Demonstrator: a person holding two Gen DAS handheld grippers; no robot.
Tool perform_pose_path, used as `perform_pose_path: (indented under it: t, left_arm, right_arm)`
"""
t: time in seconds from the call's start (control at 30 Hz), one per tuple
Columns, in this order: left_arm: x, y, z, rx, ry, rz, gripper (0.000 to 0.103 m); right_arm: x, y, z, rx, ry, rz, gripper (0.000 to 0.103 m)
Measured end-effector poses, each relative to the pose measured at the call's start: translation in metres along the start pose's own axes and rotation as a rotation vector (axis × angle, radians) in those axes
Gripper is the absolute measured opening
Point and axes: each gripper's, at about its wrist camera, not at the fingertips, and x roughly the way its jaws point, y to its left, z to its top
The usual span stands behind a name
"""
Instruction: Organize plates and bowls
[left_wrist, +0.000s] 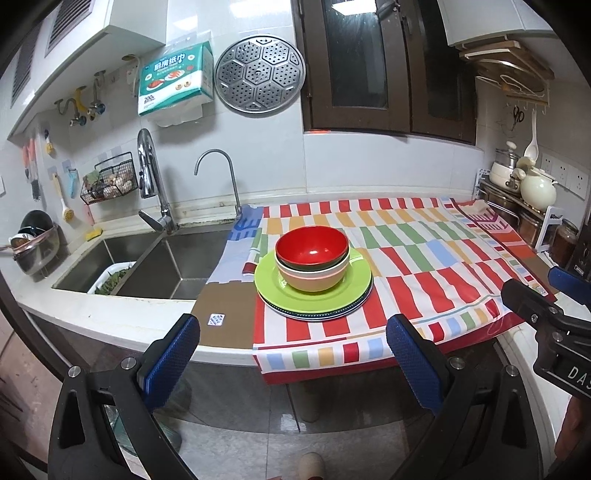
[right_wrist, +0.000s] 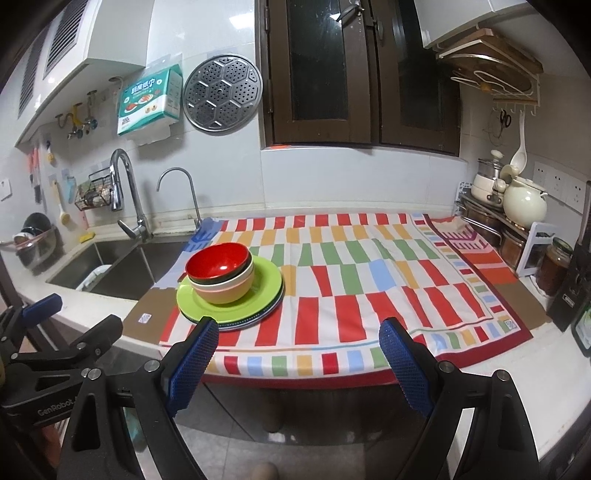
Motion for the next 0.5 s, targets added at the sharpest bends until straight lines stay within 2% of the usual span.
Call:
perform_pose_path:
  t: [0.5]
  left_arm:
    - [-0.023, 0.007, -0.015, -0.012, -0.003, -0.001, 0.103]
  right_arm:
    - [-0.022, 0.007, -0.017, -0.006, 0.0, 0.009, 0.089]
